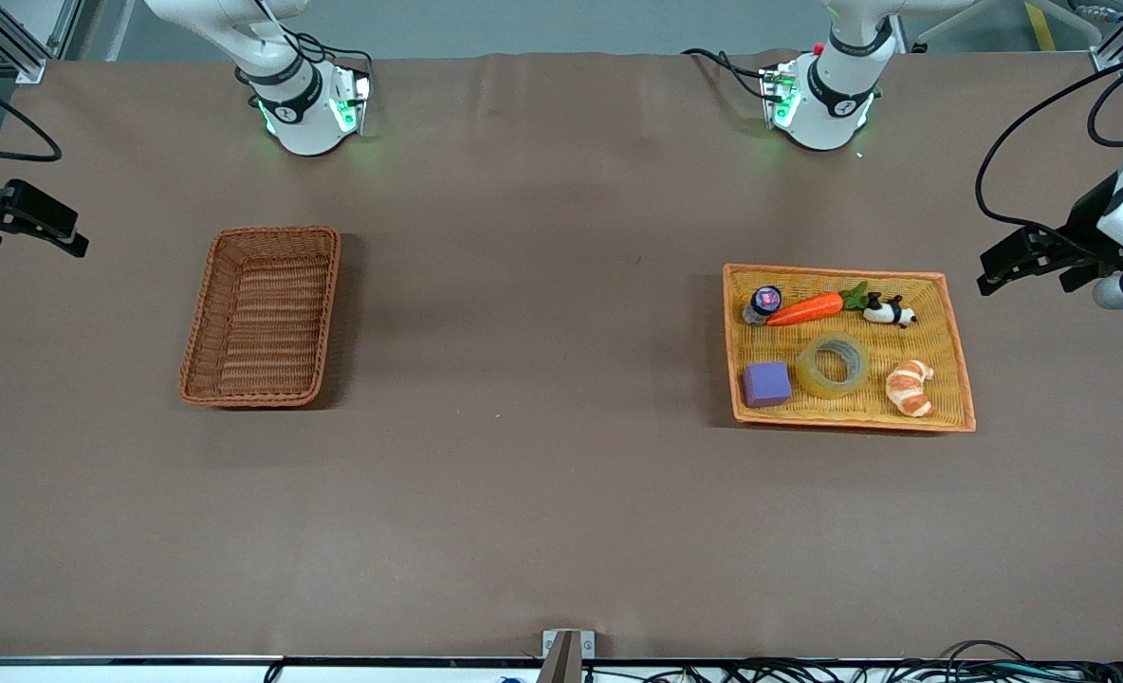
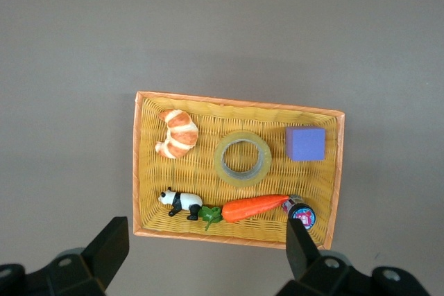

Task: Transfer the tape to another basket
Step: 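Move the left gripper over the tape roll in the yellow tray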

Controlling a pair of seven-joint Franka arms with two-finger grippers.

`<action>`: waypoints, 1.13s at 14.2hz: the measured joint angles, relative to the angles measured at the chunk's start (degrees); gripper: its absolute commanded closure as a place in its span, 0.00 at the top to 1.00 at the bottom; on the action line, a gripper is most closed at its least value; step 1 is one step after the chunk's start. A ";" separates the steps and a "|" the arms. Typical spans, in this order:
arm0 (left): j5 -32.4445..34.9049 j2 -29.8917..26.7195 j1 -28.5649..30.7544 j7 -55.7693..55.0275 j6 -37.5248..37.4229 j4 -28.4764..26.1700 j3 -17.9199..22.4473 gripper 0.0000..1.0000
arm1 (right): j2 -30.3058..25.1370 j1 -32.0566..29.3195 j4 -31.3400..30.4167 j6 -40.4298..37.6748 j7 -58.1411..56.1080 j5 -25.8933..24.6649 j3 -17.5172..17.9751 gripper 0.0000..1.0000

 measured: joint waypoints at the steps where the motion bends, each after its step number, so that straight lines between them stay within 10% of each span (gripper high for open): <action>1: 0.00 0.00 -0.06 0.00 -0.01 0.00 0.00 1.00 | 0.00 0.00 0.00 0.00 0.00 0.00 0.00 1.00; 12: 0.00 3.03 -0.07 0.06 0.77 -0.71 0.12 1.00 | 0.00 0.00 -0.02 -0.17 -0.01 0.00 -0.01 1.00; 16: 0.00 6.26 -0.04 0.07 11.98 -8.05 0.40 1.00 | 0.00 0.06 -0.05 -0.09 -0.01 0.00 0.08 1.00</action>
